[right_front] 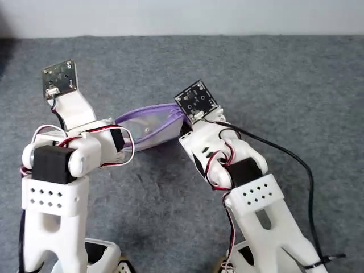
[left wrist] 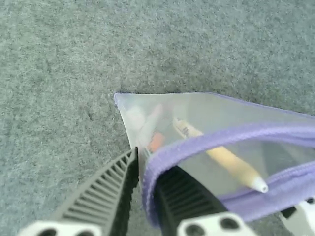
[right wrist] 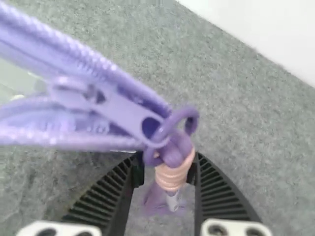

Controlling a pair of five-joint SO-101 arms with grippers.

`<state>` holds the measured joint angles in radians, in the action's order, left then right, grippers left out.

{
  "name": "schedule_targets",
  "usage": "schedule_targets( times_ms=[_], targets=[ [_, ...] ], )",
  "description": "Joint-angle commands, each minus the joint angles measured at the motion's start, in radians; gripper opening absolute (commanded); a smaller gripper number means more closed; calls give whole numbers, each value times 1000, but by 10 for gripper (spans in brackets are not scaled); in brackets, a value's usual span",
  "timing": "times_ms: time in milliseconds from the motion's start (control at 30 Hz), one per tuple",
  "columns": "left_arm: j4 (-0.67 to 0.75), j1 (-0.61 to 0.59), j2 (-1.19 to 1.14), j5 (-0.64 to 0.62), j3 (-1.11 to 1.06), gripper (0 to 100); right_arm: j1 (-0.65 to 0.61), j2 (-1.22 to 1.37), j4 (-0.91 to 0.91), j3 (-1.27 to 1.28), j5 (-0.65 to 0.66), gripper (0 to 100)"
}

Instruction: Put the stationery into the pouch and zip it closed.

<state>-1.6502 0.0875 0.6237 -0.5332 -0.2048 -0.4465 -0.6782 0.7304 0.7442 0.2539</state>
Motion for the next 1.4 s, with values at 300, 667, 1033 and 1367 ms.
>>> schedule_targets(
  times_ms=[300, 667, 1033, 1367],
  targets=[
    [5, 3, 14, 15, 5, 12, 1, -104, -13, -46, 29, 8],
    [5, 3, 14, 15, 5, 12, 5, -308, 285, -44, 11, 8],
    [5, 3, 14, 15, 5, 12, -19, -335, 478, -44, -138, 252],
    [5, 3, 14, 15, 5, 12, -64, -305, 320, -35, -132, 164]
  ],
)
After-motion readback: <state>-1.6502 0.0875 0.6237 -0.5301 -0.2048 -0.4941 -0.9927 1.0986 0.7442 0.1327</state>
